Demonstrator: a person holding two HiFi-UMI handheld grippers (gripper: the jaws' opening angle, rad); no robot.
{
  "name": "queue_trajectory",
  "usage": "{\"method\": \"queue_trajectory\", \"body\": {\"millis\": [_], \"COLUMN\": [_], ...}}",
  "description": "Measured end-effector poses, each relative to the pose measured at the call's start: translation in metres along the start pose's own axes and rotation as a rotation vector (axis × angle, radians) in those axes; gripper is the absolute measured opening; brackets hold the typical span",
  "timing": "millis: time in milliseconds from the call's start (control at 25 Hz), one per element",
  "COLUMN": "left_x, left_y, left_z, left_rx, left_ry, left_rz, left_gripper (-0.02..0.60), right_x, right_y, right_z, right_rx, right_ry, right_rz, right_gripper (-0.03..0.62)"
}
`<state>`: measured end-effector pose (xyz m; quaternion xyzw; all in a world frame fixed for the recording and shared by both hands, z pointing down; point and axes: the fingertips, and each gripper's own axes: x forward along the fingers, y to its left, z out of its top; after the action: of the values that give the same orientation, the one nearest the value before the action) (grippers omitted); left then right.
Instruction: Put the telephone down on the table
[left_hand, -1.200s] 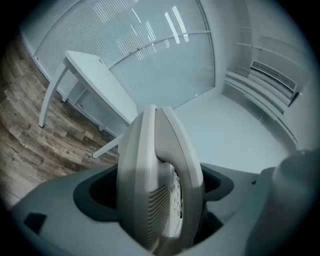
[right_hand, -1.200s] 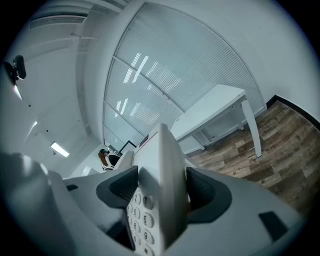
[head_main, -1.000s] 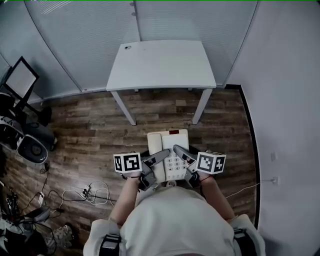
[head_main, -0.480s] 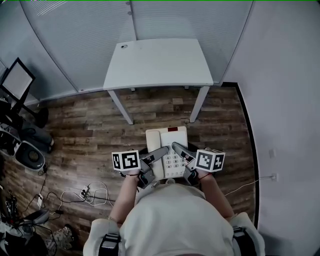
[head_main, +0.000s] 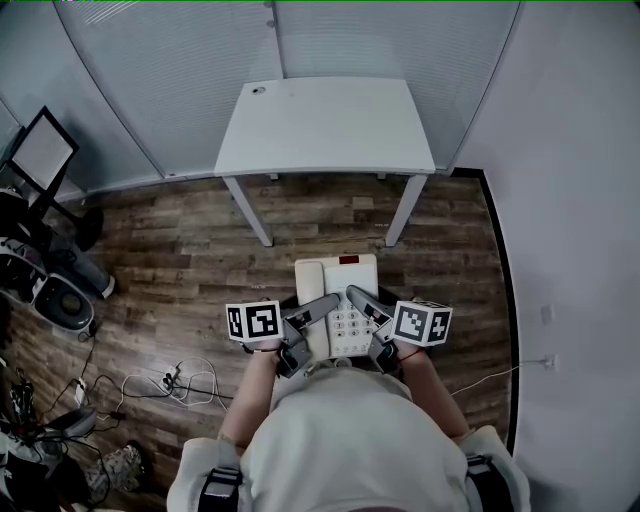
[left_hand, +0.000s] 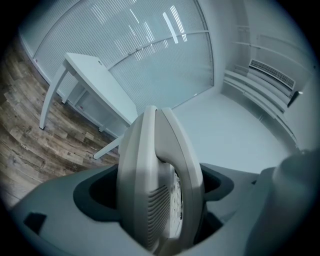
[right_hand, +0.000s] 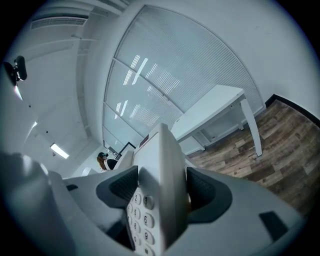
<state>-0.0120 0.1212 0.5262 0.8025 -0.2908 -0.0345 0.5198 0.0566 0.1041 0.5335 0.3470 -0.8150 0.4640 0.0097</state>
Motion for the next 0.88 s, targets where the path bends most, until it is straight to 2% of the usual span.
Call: {"method": "queue_trajectory", "body": {"millis": [480, 880], "left_x": [-0.002, 0.009], "left_y": [0.003, 0.024], "left_z": [0.000, 0.033], "left_rx": [-0.011, -0.028], "left_ry": [-0.022, -0.019], "left_rz": [0.031, 0.011], "left_gripper": [0.433, 0.433], "right_x": [0.005, 0.036], "right_y": [-0.001, -0.010], "right_z": [-0.001, 0.022], "right_rx": [0.012, 0.022], "right_ry": [0.030, 0.033], "right_rz": [0.030, 0.003], "right_gripper": [0.310, 0.310]}}
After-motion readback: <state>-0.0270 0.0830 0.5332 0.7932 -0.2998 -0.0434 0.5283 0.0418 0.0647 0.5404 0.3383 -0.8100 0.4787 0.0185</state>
